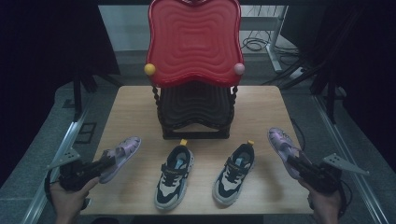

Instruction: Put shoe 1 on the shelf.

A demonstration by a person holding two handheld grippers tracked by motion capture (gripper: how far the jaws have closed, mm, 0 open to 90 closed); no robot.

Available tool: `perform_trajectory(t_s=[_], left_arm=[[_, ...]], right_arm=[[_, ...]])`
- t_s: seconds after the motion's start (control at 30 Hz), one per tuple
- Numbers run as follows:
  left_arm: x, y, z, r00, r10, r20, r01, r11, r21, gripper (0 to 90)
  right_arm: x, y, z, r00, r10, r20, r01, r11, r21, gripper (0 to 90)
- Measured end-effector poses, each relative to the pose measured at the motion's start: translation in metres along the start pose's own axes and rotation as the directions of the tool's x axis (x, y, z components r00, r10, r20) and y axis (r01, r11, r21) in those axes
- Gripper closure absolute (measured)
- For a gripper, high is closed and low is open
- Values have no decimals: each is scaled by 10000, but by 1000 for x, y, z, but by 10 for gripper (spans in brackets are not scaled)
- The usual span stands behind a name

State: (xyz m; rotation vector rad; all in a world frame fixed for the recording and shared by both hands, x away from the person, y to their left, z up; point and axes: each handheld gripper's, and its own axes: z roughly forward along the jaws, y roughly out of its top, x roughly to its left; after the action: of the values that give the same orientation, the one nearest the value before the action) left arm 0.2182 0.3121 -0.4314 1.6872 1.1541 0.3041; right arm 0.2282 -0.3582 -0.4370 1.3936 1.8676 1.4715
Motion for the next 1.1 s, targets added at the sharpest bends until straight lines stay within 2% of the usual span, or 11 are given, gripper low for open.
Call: perform_trajectory(t_s=[0.2,0.53,1.0,1.1], left_arm=[[-2,7,0,10000,93,33,-93,9999,-113,866],[-6,14,1,10000,94,11,-93,9990,-434,866],[-13,28,9,9995,244,222,-226,9966,-792,866],[-15,31,11,9993,285,234,-264,9961,-847,866]], right_arm=[[6,11,3,9996,-265,-132,263,9996,-143,858],[10,15,5,9975,-71,-703,40,9991,-434,857],[20,24,18,9959,-330,-848,297,9988,-401,857],[23,27,20,9932,-324,-1122,271,9985,-482,857]])
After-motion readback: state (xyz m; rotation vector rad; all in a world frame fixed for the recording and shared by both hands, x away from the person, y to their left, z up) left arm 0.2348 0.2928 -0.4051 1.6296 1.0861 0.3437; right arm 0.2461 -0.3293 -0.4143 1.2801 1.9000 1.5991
